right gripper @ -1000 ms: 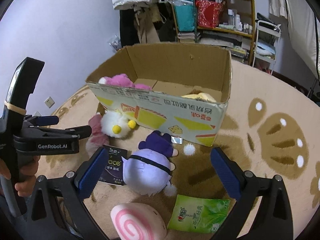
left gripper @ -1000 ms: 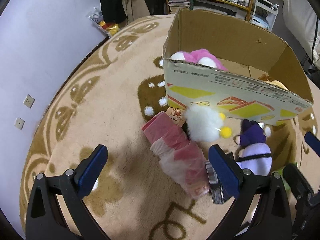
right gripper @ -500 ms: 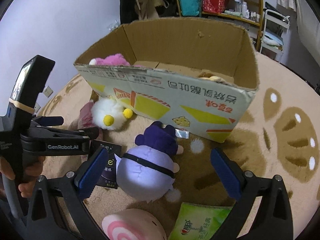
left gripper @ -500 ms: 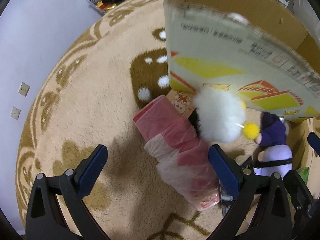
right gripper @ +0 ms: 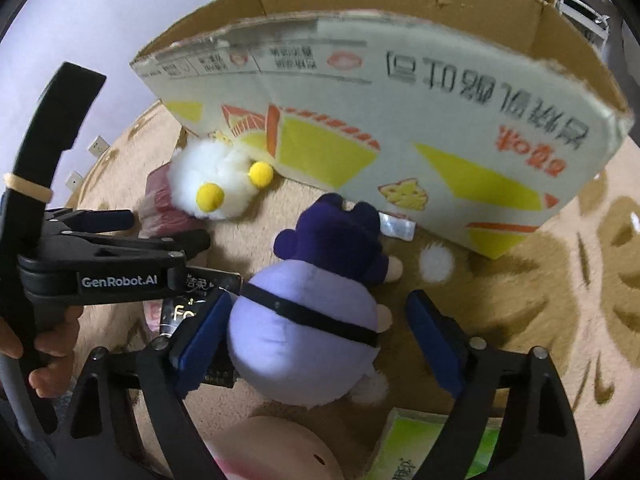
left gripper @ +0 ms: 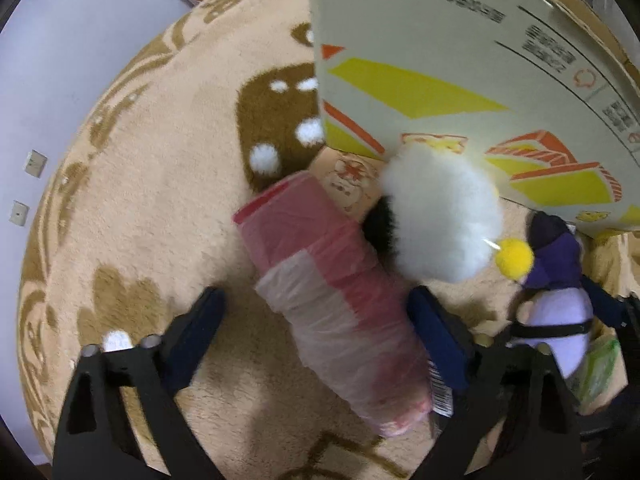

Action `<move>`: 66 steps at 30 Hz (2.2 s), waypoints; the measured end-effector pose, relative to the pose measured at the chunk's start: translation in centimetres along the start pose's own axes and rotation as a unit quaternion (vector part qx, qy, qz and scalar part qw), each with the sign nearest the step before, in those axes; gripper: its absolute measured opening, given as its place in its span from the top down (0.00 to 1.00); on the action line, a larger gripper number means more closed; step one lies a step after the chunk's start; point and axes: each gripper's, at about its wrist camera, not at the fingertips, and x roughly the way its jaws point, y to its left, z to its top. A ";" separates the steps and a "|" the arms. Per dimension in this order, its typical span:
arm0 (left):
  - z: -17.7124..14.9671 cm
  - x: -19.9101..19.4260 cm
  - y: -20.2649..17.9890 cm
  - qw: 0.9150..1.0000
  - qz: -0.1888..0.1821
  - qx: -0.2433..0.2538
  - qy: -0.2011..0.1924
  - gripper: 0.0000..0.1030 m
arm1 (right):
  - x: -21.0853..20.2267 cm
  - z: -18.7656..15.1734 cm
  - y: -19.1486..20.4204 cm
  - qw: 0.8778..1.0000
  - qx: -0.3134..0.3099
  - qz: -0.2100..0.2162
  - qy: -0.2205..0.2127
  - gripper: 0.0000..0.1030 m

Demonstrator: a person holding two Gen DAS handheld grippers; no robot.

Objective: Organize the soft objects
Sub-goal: 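Grasp the pink wrapped roll with the left gripper while the right gripper grasps the purple penguin plush, then lift both items over the box and release them inside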

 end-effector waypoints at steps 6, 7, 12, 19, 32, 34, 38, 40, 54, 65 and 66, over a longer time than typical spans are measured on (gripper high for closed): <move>-0.9 -0.5 -0.3 1.000 -0.027 -0.007 0.002 0.42 | 0.4 0.1 0.4 1.000 -0.001 0.025 0.016 0.31; -1.0 -0.7 -0.4 1.000 -0.031 -0.007 0.002 0.47 | 0.4 0.0 0.4 1.000 -0.002 0.023 0.016 0.32; -1.8 -1.6 -0.7 1.000 -0.018 0.007 -0.014 0.55 | 0.4 -0.1 1.5 1.000 -0.010 0.010 0.006 0.35; -3.4 -4.2 -0.4 0.999 -0.017 0.006 -0.040 0.76 | -2.8 -0.7 1.0 0.999 -0.005 0.004 -0.037 0.36; -4.9 -9.9 0.1 0.992 0.011 0.012 -0.121 0.82 | -10.1 -1.8 1.0 0.991 -0.008 -0.009 -0.130 0.36; -5.3 -11.4 0.2 0.989 0.009 0.009 -0.149 0.82 | -11.4 -2.1 1.3 0.988 -0.011 -0.012 -0.152 0.36; -5.7 -14.1 0.5 0.981 -0.005 0.006 -0.194 0.82 | -14.0 -2.5 1.8 0.978 -0.021 -0.023 -0.208 0.36; -5.9 -15.4 0.5 0.976 -0.003 0.010 -0.219 0.82 | -14.9 -2.6 2.1 0.973 -0.022 -0.027 -0.230 0.36; -5.2 -22.2 -1.2 0.929 0.026 0.035 -0.367 0.82 | -18.6 -1.1 1.6 0.952 -0.013 -0.056 -0.300 0.36; -2.1 -22.0 -3.1 0.911 0.041 0.070 -0.404 0.82 | -17.7 0.6 0.2 0.948 -0.015 -0.069 -0.310 0.36; -2.0 -21.8 -3.2 0.911 0.042 0.075 -0.404 0.82 | -17.6 0.9 0.1 0.948 -0.017 -0.072 -0.310 0.36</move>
